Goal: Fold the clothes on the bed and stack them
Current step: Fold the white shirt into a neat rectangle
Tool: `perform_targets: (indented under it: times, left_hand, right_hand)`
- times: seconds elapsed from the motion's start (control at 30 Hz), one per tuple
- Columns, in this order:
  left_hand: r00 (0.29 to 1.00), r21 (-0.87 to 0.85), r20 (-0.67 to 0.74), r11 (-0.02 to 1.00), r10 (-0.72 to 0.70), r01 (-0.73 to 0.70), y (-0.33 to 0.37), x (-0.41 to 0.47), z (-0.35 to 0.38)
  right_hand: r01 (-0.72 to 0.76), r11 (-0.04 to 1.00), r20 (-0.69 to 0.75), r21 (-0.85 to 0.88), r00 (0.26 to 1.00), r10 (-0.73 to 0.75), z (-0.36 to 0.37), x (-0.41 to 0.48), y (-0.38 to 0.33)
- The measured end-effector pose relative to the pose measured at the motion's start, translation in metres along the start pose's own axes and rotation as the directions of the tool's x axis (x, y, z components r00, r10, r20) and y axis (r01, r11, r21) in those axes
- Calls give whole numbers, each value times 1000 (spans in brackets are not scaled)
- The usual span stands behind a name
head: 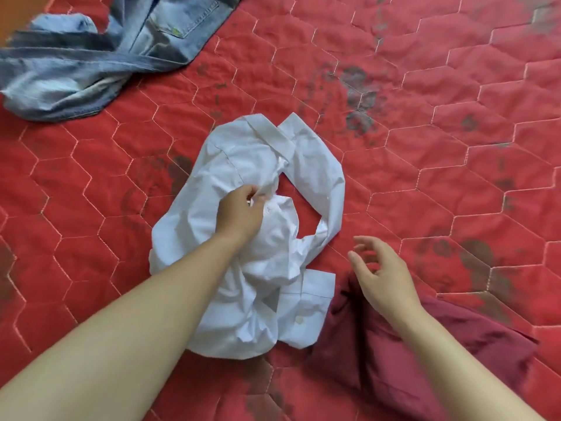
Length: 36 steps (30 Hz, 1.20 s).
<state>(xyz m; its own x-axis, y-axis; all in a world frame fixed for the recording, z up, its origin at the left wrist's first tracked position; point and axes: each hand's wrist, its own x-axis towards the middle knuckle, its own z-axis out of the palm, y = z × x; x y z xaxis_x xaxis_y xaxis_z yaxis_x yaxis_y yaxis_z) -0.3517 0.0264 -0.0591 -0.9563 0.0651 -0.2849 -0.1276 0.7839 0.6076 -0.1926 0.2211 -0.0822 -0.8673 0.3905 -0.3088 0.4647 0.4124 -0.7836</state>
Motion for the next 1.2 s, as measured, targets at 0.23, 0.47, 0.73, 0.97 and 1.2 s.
perform_targets:
  times: [0.23,0.47,0.73,0.97,1.2]
  left_hand:
    - [970,-233,-219,971,-110,58,-33,-64,-120]
    - [937,-107,-313,986,-156,129,-101,-72,-221]
    - [918,60,-286,951,-276,305,-226,-20,-269]
    - [937,98,44,935,-347,341,-288,50,-274]
    - [901,91,7,898,-433,431,-297,90,-231]
  right_hand:
    - [148,983,82,105,984,-157,3,-13,-86]
    - [271,958,133,96,950,-282,48,-23,-180]
    - [331,937,131,-108,939,-317,162,24,-234]
    - [366,892,223,-264,923,-313,250,87,-259]
    - [325,849,263,-417,937,-230,305,143,-262]
